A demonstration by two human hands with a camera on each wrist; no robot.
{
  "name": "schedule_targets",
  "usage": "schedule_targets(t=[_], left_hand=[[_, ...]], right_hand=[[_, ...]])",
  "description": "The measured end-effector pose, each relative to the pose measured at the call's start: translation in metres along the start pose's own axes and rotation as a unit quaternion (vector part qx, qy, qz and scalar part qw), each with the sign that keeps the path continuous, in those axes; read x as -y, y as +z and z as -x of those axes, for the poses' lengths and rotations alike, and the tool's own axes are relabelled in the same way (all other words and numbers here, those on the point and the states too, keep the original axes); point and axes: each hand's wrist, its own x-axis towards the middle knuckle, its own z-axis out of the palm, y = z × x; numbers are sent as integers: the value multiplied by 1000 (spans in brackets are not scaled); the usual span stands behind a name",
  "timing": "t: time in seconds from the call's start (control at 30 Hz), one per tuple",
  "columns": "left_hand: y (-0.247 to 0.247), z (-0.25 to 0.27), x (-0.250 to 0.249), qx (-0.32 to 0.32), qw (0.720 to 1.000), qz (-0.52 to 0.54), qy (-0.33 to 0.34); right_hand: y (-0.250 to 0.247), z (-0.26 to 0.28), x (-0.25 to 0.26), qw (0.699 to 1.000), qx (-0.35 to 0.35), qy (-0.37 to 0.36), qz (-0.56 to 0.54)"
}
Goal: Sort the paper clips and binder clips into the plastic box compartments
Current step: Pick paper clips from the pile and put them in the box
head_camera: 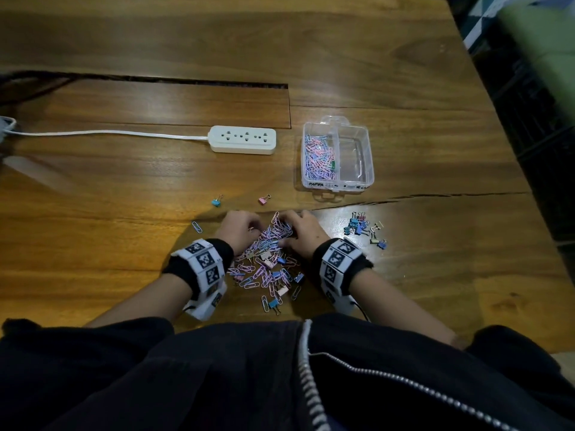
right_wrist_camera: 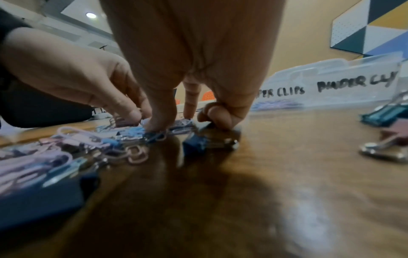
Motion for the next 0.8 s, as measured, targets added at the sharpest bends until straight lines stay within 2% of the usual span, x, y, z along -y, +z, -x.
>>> schedule_targets(t=[0.07,0.13,0.2,0.27,0.33,0.37,0.4,0.43,0.53,0.57,0.6,0.67,0.8], left_hand=[[-6,-3,4,8,990,131,-46],[-12,-6,4,26,957,273,-96],[-17,-9,3,58,887,432,-154],[-19,-13,2,79,811,544,-199],[-17,-15,1,95,766,598,-215],[-16,-15,-1,104,756,609,-215],[-14,-15,-3,109,762,602,-215],[-13,-15,-6,110,787,570,-209],[-5,-16,-15,81,928,333,-145],[0,-17,-17,61,963,239,-112],[4,-18,-19,49,984,151,-83],[12,-21,-19,50,997,39,-42],[18,-23,-17,53,998,-32,8]], right_hand=[[1,-1,2,1000,3,-5,-8],[4,-2,2,1000,-5,-17,10],[6,-1,0,999,-17,-30,31],[5,0,-3,997,-24,-42,53],[4,1,-8,997,-33,-46,50],[3,2,-10,998,-40,-39,22],[2,4,-13,998,-49,-20,-37],[0,6,-15,992,-50,7,-117],[-6,12,-22,948,-34,65,-308],[-8,14,-24,929,-25,81,-361],[-10,15,-26,905,-12,95,-415],[-14,18,-27,857,17,107,-503],[-20,21,-26,794,34,110,-597]])
